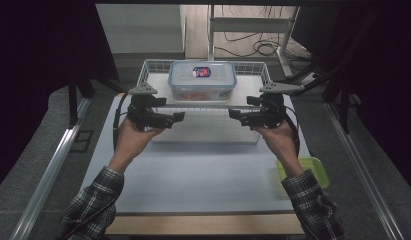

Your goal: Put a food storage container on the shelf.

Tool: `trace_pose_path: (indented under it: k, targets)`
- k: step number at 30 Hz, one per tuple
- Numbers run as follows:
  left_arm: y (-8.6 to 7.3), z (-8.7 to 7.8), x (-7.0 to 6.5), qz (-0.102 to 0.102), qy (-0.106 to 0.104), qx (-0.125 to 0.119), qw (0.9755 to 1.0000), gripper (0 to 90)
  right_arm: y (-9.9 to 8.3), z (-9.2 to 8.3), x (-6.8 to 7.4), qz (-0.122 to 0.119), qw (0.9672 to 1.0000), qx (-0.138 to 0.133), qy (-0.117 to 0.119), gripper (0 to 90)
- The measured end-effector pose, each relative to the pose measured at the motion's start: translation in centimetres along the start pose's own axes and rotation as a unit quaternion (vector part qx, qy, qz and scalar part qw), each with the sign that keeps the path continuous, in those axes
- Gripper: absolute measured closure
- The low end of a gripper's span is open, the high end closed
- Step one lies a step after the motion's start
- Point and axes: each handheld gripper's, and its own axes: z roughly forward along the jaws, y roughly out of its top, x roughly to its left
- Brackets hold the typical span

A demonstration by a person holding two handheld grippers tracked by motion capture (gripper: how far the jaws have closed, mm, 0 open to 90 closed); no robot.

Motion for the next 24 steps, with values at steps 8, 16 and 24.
trace_pose_path:
  k: [8,16,24]
  targets:
    - [-2.2,-0.3,-1.5,0.011,-0.008,0.0,0.9999,9.2,-2.4,-0.4,1.2,-0.019,0.9998,0.008,0.006,7.8]
    - [-4.7,-1.0,-3.0,0.016,-0.009,0.004,0.9998,7.1,-4.7,-0.8,1.7,-0.028,0.9995,0.014,0.007,4.8]
    - [-7.1,-1.4,-3.8,0.014,-0.013,0.006,0.9998,6.3,-7.0,-1.2,2.5,-0.04,0.999,0.019,0.006,3.6]
